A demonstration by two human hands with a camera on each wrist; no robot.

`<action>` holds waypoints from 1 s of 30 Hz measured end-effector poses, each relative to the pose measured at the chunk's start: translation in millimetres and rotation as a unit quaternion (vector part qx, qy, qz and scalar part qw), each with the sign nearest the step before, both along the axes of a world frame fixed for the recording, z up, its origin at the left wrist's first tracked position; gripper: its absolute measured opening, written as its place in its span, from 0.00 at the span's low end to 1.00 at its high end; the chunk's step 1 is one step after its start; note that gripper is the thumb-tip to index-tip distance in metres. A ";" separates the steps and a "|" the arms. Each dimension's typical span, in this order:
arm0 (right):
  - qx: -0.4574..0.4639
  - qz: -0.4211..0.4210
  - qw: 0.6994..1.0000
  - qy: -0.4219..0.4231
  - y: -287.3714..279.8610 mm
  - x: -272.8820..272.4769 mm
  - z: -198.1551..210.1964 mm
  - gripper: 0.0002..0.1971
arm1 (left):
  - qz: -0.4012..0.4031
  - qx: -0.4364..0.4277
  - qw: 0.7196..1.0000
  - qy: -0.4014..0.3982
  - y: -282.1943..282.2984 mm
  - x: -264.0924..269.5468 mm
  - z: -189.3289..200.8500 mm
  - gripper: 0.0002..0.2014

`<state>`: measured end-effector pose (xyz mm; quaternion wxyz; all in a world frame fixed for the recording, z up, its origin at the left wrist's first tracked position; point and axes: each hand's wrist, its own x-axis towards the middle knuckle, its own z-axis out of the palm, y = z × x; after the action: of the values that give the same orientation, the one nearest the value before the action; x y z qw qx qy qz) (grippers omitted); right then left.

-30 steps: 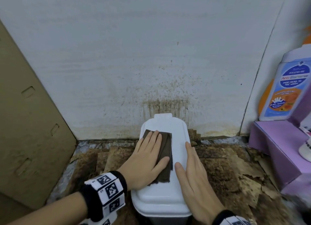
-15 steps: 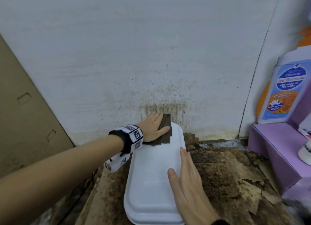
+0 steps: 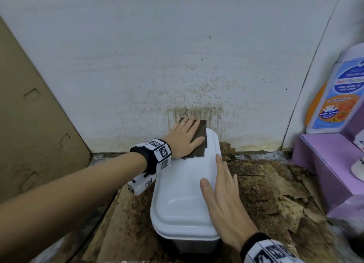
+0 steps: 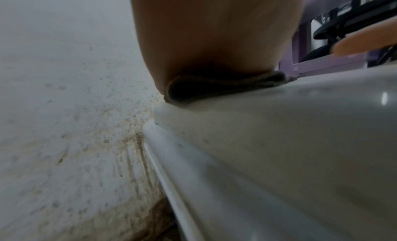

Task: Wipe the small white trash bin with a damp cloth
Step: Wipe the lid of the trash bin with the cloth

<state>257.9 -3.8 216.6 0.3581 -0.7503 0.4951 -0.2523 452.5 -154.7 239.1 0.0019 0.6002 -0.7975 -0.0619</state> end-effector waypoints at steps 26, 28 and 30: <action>0.004 -0.022 0.999 -0.046 4.5 2.1 0.8 0.37 | 0.052 0.042 0.995 0.078 160.1 -14.5 3.8 0.39; 0.001 -0.018 0.999 -0.048 4.4 2.4 -0.8 0.38 | 0.050 0.057 0.993 0.087 142.6 -6.1 5.8 0.39; -0.002 -0.016 0.999 -0.048 3.0 2.6 -2.5 0.39 | 0.054 0.065 0.992 0.093 124.2 0.9 6.7 0.40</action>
<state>260.4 -0.8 214.0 0.3762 -0.7300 0.4888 -0.2945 453.4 -30.4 245.8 0.0405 0.6326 -0.7547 -0.1691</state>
